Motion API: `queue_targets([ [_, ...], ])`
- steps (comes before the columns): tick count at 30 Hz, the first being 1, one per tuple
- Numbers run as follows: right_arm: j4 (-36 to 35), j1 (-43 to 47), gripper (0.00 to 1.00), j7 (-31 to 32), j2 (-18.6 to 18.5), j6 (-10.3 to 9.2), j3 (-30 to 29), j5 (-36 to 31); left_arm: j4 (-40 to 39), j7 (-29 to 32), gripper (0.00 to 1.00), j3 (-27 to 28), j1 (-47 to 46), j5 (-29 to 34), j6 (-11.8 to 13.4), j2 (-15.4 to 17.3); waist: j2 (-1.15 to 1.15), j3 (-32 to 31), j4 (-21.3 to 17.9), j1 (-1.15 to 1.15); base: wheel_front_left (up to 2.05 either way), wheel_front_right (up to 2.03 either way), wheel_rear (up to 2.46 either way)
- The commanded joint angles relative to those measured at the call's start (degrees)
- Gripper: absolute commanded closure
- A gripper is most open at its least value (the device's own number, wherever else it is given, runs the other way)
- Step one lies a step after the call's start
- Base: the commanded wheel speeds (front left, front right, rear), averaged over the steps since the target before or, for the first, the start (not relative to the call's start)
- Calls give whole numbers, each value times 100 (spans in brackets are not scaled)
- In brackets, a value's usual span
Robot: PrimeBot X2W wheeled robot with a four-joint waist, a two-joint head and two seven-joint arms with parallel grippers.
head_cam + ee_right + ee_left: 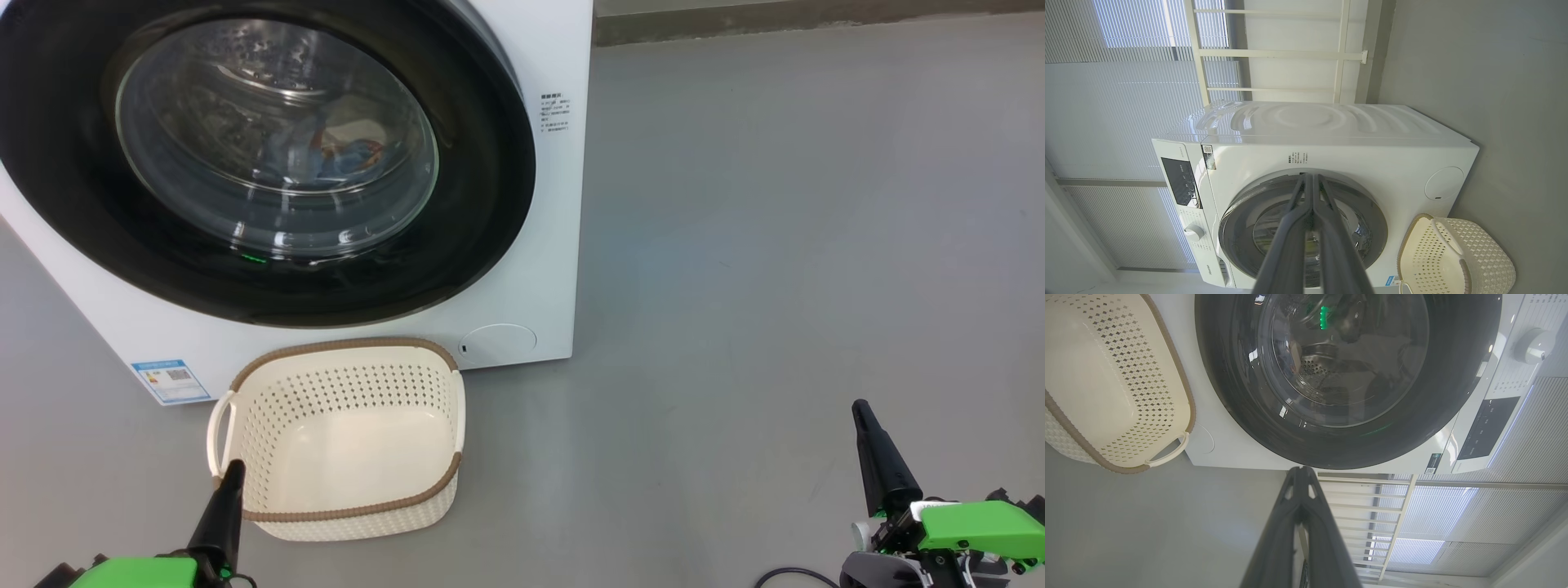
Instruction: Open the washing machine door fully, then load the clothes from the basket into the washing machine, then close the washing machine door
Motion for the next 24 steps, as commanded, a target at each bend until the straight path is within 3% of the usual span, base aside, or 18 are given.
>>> queue_targets([
  [1,-145,-56,100,40,-22,9,115,-7,-108,39,100,179,-239,-45,-16,98,0,0,0,0,0,0,0],
  [24,-143,-59,100,65,1,9,83,-34,-108,52,100,195,-241,-32,-16,87,0,0,0,0,0,0,0],
])
